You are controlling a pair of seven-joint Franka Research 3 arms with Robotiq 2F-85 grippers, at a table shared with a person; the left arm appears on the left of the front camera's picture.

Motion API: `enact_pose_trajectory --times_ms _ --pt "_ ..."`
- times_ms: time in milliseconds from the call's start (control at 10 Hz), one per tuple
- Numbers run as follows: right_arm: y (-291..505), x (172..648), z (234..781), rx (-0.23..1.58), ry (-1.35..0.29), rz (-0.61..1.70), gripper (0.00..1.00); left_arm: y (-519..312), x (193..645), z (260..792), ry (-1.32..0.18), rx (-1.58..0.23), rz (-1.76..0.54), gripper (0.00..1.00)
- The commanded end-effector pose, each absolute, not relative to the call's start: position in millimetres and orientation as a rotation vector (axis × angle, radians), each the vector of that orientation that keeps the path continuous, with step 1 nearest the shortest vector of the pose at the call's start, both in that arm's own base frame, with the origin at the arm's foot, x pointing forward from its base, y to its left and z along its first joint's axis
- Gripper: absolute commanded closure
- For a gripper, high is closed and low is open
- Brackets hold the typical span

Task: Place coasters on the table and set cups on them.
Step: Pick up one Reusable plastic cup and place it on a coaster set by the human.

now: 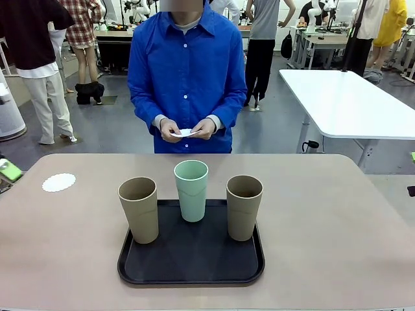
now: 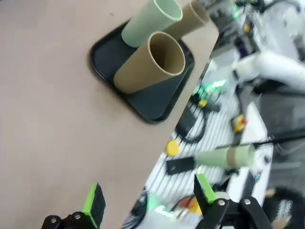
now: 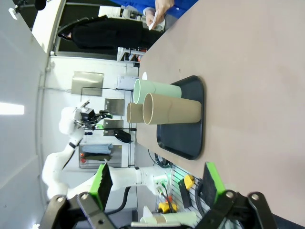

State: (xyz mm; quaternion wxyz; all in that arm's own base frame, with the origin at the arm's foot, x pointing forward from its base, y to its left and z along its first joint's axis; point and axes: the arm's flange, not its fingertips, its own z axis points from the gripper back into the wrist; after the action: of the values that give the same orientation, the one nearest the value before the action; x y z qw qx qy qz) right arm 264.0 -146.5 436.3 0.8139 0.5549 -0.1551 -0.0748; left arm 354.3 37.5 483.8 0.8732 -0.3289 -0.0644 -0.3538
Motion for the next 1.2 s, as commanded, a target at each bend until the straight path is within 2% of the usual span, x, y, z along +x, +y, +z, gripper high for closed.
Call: enact_pose_trajectory --times_ms 0,300,400,1000,1100 --pt "-147 265 437 1.19 -0.332 -0.163 0.0 9 368 473 -0.217 -0.481 -1.013 0.0" --pt "-147 265 437 1.19 -0.332 -0.163 0.0 -39 384 461 -0.223 -0.224 -1.117 0.0" --pt "-147 265 437 1.19 -0.332 -0.163 0.0 -51 385 461 -0.216 -0.215 -1.144 0.0" --pt "-147 265 437 1.19 -0.332 -0.163 0.0 -50 387 467 -0.215 -0.254 -1.15 0.0" --pt "-147 265 437 1.19 -0.332 -0.163 0.0 -34 398 450 -0.345 -0.411 -1.195 0.0"
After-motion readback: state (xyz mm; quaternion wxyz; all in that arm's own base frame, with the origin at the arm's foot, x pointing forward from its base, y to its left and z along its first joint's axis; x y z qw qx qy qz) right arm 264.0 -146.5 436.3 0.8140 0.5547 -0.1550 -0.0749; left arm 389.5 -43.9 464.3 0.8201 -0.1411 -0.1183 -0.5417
